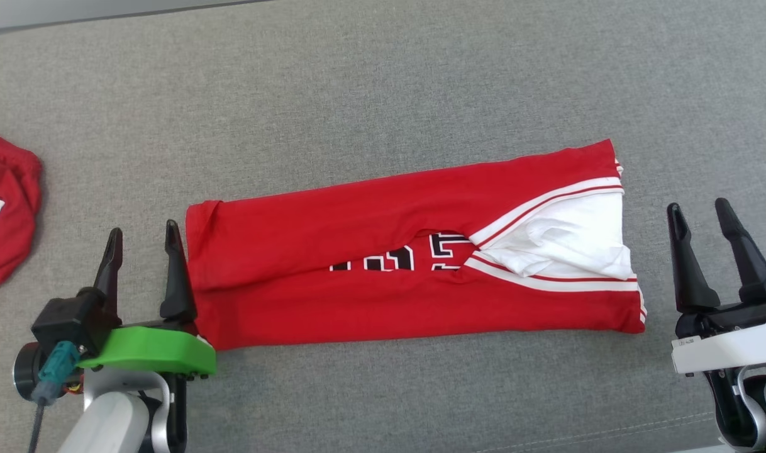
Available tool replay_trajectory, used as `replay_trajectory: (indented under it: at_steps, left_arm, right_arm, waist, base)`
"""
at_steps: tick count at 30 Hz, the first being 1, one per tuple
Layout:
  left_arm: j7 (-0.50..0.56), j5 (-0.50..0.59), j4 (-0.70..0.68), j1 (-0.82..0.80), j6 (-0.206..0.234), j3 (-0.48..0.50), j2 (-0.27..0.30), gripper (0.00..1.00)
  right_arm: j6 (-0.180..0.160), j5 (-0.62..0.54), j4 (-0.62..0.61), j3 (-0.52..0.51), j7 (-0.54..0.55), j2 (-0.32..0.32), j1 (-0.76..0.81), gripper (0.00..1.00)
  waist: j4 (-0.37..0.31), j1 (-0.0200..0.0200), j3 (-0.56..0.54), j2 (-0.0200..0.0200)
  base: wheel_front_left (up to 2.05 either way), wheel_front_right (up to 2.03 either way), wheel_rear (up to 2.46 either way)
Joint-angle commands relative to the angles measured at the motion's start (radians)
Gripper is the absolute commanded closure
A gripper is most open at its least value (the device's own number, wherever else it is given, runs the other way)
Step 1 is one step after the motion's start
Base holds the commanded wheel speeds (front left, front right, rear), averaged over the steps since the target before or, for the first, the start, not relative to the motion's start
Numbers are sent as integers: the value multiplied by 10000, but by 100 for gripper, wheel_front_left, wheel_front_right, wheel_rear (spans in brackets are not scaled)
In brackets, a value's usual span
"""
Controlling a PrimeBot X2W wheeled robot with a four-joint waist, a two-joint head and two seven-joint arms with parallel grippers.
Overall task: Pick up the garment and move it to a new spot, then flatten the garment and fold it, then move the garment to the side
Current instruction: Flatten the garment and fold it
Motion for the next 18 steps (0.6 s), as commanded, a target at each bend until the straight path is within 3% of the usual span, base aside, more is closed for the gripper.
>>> replay_trajectory:
  at_steps: [1, 9, 18]
  left_arm:
    - [-126, 332, -170, 209, 190, 47, -139, 0]
    - [-254, 1498, -823, 918, 821, -59, -602, 0]
    - [-268, 1925, -899, 1304, 782, 71, -780, 0]
  right_arm:
    - [-15, -370, -157, -235, -28, 166, 152, 0]
    - [-15, -1645, -881, -704, 516, 835, 595, 0]
    - [-15, -1849, -1270, -783, 934, 1060, 896, 0]
  waist:
    - [0, 1, -178, 0]
    - [4, 1, -785, 0]
    - [19, 1, -1018, 0]
  base:
    - [0, 0, 0]
    - [0, 0, 0]
    - [0, 0, 0]
